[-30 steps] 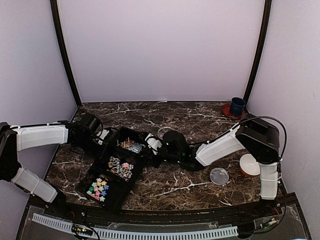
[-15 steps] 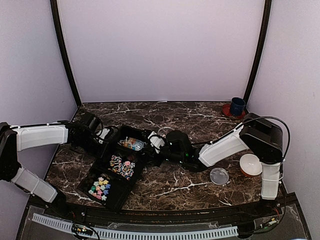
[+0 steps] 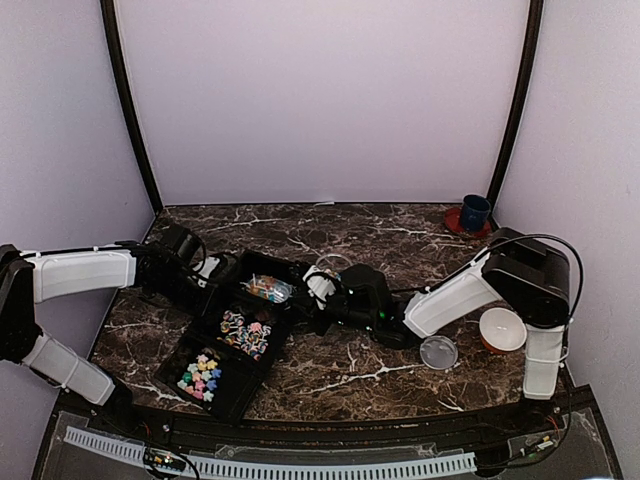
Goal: Pack the candies
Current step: Scoop the fake candies from the storage box, then place the fake candies in the packing bottle.
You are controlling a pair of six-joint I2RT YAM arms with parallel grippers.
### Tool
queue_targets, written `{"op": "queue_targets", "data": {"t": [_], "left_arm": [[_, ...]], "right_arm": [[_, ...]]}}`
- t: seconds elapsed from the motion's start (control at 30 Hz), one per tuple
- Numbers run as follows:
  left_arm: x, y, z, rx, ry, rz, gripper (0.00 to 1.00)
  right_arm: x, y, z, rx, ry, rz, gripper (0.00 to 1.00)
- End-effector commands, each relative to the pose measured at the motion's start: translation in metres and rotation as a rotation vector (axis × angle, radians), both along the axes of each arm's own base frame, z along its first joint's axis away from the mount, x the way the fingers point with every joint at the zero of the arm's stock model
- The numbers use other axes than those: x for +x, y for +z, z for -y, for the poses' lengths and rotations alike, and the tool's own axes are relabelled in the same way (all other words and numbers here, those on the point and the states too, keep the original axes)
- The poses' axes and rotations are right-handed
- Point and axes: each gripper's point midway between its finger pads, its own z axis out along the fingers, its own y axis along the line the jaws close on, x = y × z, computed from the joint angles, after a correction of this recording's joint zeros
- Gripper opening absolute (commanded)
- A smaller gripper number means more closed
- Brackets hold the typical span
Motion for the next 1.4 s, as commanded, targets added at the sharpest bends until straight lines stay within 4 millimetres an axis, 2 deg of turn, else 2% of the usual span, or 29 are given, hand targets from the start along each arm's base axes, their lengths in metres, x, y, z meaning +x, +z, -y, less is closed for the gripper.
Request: {"op": "queue_targets", "data": {"t": [0.0, 0.27, 0.47, 0.57, 0.97, 1.0, 1.07, 1.37], "left_arm": [[0.012, 0.033, 0.019, -0.116, -0.02, 0.077, 0.0], [0.013, 0.032, 0.018, -0.11, -0.016, 0.076, 0.0], [0.013, 0.032, 0.018, -0.108, -0.013, 0.078, 0.0], [0.013, 0.032, 0.017, -0.107, -0.009, 0.078, 0.0], [0.016, 0.036, 0.013, -0.087, 0.008, 0.102, 0.0], [0.016, 0.035, 0.012, -0.085, 0.01, 0.101, 0.0], [0.016, 0.036, 0.012, -0.085, 0.011, 0.102, 0.0], [0.017, 0.036, 0.01, -0.08, 0.02, 0.106, 0.0]], "right_arm": [[0.003, 0.053, -0.004, 0.142, 0.013, 0.088, 0.0], [0.004, 0.07, -0.002, 0.181, 0.001, 0.112, 0.0], [0.0, 0.079, 0.011, 0.205, -0.019, 0.133, 0.0], [-0.001, 0.089, 0.019, 0.224, -0.034, 0.15, 0.0], [0.0, 0.099, 0.067, 0.07, -0.168, 0.137, 0.0], [-0.001, 0.11, 0.073, 0.069, -0.181, 0.14, 0.0], [-0.002, 0.113, 0.085, 0.037, -0.209, 0.132, 0.0], [-0.007, 0.105, 0.129, -0.131, -0.313, 0.033, 0.0]]}}
